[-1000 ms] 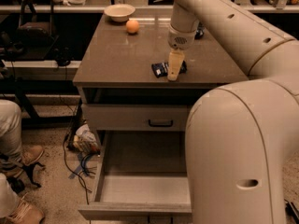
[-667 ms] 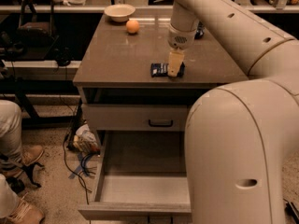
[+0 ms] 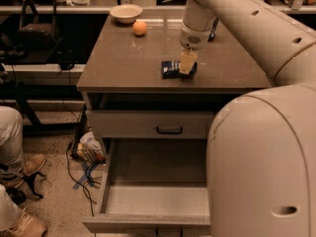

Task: Place rxbar blueberry into middle drawer

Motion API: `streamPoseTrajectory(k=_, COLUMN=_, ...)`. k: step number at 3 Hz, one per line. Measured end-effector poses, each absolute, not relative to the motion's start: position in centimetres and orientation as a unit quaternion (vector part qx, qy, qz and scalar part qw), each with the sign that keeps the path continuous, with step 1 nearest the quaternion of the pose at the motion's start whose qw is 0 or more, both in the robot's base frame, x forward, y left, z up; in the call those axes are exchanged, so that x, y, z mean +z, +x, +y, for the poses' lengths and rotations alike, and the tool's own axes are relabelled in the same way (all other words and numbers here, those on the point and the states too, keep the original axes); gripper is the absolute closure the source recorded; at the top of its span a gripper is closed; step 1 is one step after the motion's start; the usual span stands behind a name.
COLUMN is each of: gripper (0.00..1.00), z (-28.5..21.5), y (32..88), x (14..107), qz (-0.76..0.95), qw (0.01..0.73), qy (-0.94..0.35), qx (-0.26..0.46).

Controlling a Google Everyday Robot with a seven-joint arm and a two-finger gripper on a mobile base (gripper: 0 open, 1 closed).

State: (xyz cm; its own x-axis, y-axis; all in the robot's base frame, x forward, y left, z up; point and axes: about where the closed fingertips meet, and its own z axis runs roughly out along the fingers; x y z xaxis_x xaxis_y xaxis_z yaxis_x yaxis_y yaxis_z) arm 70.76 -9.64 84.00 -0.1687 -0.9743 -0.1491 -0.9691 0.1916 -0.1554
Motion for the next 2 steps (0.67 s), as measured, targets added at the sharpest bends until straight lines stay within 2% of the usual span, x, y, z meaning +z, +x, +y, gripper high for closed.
streamPoseTrajectory(k=1, gripper=1.0, z=-10.5, y=68.0, x=87.0, qz=0.757, qw=0.15, qy=-0.635, qx=0.0)
streamPoseTrajectory(k=2, gripper=1.0, z=-13.1, y=61.6, x=89.5, qz=0.756, qw=0.179, qy=-0.628, qx=0.028)
